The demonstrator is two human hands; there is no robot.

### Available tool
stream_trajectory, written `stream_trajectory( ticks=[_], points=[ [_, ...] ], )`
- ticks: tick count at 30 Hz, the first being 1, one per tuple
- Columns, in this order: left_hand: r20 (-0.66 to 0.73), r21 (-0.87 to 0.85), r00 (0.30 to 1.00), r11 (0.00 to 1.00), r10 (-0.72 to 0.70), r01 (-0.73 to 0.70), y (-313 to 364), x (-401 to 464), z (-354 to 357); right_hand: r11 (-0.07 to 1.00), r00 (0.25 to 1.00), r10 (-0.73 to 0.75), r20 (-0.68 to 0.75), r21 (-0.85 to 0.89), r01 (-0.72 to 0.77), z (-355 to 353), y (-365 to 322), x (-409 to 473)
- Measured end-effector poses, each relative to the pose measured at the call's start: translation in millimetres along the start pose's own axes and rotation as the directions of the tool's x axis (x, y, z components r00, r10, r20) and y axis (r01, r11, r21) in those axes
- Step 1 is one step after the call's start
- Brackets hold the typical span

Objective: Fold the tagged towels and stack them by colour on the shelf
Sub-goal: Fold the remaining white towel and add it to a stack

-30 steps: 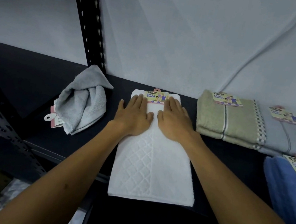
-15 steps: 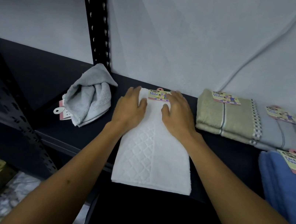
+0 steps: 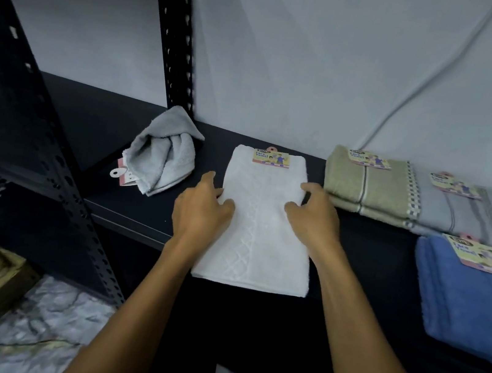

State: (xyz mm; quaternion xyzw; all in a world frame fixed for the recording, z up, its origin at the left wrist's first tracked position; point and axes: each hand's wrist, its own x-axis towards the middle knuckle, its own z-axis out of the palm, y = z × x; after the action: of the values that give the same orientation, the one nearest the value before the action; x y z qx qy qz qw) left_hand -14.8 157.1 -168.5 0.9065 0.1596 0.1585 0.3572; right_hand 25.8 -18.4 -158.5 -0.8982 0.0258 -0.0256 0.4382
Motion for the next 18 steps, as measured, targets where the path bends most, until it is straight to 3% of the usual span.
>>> stream_trajectory(
  ticks=[2,5,12,18],
  points=[
    [-0.040,-0.055,0.999,0.998,-0.031,0.029,2.2,2.9,-2.6,0.958,0.999,0.051,0.017,0.282,-0.054,-3.9,-0.4,3.1],
    [-0.013,-0.119,0.999,0.992,-0.049,0.047,5.5,7.8,-3.7,0.813,0.962,0.082,0.262,0.540,-0.216,-11.4,-2.1,5.3],
    [0.153,-0.015,0.988,1.000,0.000,0.002,5.6,15.2,-0.2,0.770,0.882,0.017,0.471,0.556,-0.312,-15.3,-10.4,12.6],
    [0.242,-0.245,0.970,0.968,0.007,0.054,2.6,18.8,-13.5,0.573,0.829,-0.128,0.544,0.723,-0.386,-21.3,-4.4,12.7]
  ],
)
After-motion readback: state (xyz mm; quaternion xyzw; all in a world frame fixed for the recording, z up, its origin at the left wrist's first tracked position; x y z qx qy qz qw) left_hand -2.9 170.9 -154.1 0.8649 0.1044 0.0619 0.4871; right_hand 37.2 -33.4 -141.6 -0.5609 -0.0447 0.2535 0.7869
